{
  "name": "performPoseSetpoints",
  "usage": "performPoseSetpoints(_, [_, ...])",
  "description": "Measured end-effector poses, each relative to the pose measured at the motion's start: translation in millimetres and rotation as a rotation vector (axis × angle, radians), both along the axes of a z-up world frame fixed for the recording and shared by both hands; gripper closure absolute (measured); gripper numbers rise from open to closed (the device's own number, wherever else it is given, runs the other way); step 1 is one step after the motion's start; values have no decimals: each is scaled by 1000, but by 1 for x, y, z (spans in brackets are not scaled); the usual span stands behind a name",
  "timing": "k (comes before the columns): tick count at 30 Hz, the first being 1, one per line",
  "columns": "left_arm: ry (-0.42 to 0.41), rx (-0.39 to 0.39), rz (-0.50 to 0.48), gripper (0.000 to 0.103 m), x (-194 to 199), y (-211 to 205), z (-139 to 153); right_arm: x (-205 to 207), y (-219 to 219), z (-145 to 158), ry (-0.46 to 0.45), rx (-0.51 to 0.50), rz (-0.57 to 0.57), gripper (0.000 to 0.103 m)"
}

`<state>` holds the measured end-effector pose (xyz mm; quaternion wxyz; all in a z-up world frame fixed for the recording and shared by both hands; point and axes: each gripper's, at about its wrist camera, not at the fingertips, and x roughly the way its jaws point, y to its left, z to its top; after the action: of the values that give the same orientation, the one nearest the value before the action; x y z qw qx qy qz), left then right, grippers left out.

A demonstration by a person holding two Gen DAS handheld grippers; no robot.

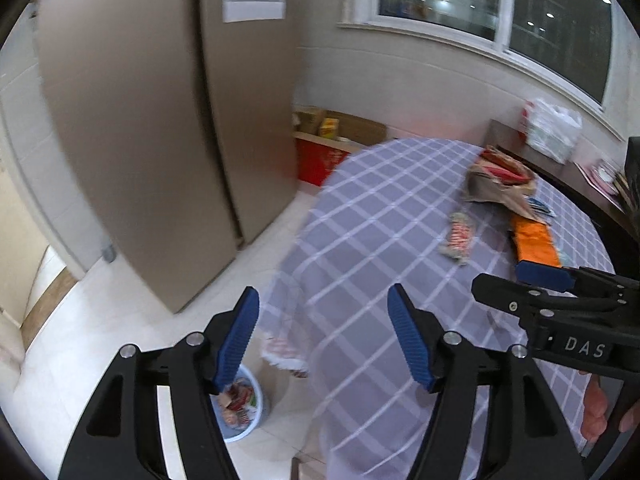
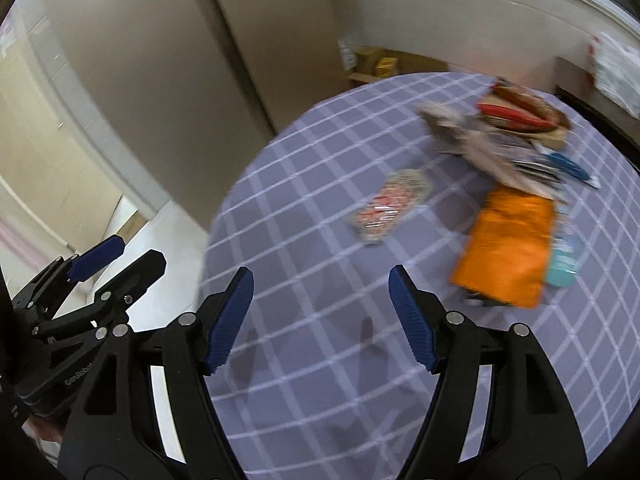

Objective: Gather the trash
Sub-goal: 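Move both tools back to the trash pile on the table, then grasp the red-white cup with the left tool while the right tool grasps the orange foil bag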

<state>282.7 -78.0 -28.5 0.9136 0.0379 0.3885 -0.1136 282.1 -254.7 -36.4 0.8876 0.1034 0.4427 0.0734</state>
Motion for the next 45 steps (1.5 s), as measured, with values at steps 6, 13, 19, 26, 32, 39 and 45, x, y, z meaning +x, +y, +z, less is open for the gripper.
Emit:
performPoseSetpoints(6, [35,12,-87,37,14,-51,-9,-5,-57,-1,2,-5,-103,32])
performPoseSetpoints(13, [91,55,-184,37,40,-108,-29,-14,-109,-5,10,-6,-185,31])
performPoseSetpoints(19, [144,84,-212,44,66,-135,-50,-12,-130,-12,32,-18,-213,31])
performPoseSetpoints(26, [140,91,-186,73,79,-132,-56,-2,-129,-15,46,-39,-217,30])
performPoseSetpoints(32, [155,49,-179,82,82,-114,-51,20,-109,-12,35,-94,-210,25])
performPoseSetpoints(39, [144,39,-150,83,82,-98,-48,52,-98,-21,48,-190,-277,25])
performPoseSetpoints(45, [130,33,-132,83,79,-90,-45,60,-97,-30,49,-260,-288,45])
